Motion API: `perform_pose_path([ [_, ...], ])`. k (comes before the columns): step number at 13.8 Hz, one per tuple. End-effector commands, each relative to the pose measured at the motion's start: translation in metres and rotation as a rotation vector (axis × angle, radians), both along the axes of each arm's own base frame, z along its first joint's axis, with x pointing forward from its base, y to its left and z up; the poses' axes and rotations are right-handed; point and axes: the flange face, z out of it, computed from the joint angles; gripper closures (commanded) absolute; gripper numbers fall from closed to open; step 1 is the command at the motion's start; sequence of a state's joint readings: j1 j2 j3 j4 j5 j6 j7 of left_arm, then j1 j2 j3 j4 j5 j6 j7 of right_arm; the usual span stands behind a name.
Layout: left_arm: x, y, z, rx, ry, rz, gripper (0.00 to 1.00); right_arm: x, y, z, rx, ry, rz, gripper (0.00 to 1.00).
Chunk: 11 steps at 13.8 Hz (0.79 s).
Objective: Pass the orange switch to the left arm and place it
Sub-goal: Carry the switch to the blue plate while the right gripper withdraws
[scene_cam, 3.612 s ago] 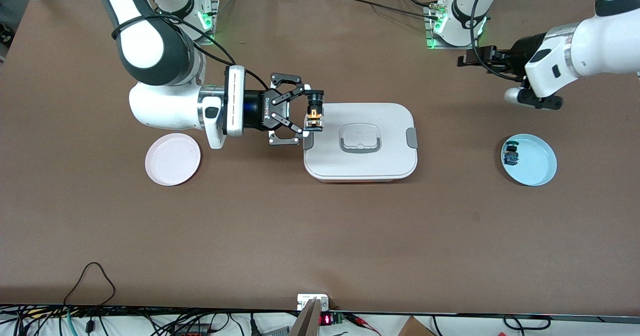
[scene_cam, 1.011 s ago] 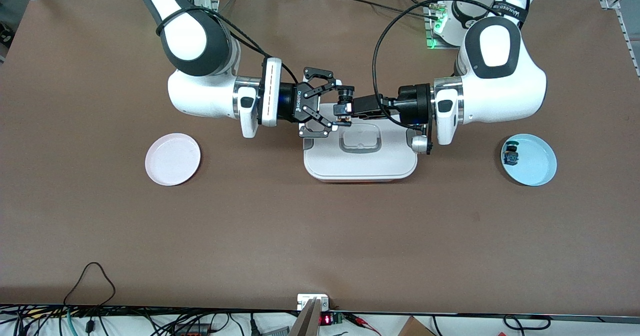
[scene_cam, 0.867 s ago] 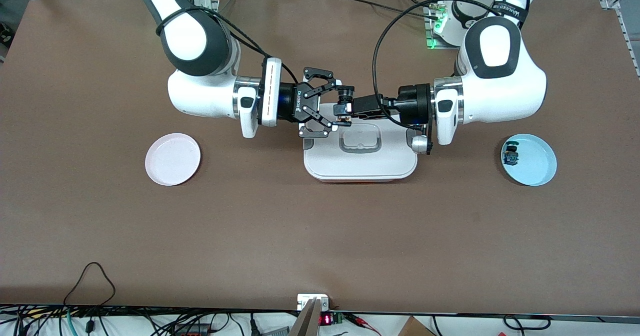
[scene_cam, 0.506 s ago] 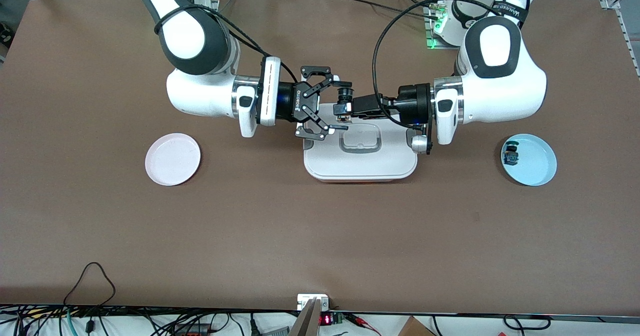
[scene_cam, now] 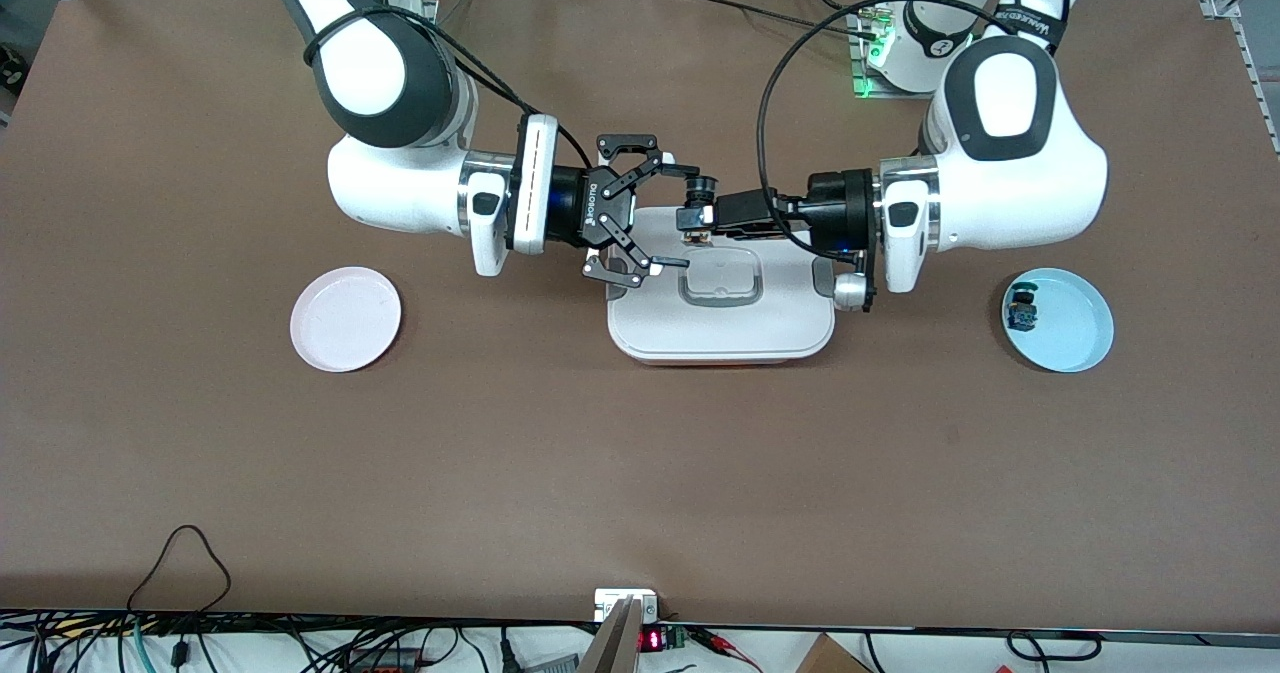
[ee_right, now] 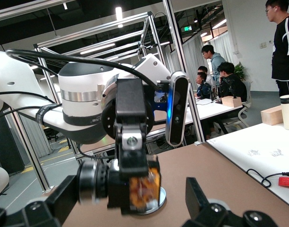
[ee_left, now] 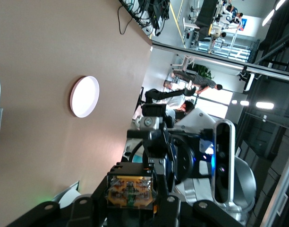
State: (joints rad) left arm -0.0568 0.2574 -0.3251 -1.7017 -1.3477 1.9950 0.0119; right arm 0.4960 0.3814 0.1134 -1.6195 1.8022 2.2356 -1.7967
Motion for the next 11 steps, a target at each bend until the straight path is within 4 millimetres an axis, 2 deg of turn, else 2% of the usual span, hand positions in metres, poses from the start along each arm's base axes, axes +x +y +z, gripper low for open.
perform_pose_path([
  [1,0.004,0.027,0.007,0.064,-0.05,-0.07,0.91,0.005,-0.027,0.012,0.002,-0.004,-0.041,0.0],
  [4,0.007,0.049,0.014,0.224,-0.122,-0.173,0.91,0.012,-0.056,0.002,0.006,-0.003,-0.007,0.0],
  [5,0.008,0.062,0.01,0.32,-0.149,-0.209,0.91,0.016,-0.075,-0.001,-0.003,-0.01,0.025,0.0],
  [7,0.008,0.076,-0.001,0.475,-0.263,-0.31,0.91,0.026,-0.115,-0.006,-0.034,-0.029,0.09,0.0],
  [10,0.007,0.113,-0.019,0.597,-0.393,-0.518,0.91,0.037,-0.169,-0.018,-0.093,-0.022,0.164,0.0],
  [11,0.006,0.125,-0.025,0.641,-0.444,-0.607,0.91,0.038,-0.181,-0.022,-0.129,-0.014,0.178,0.0],
])
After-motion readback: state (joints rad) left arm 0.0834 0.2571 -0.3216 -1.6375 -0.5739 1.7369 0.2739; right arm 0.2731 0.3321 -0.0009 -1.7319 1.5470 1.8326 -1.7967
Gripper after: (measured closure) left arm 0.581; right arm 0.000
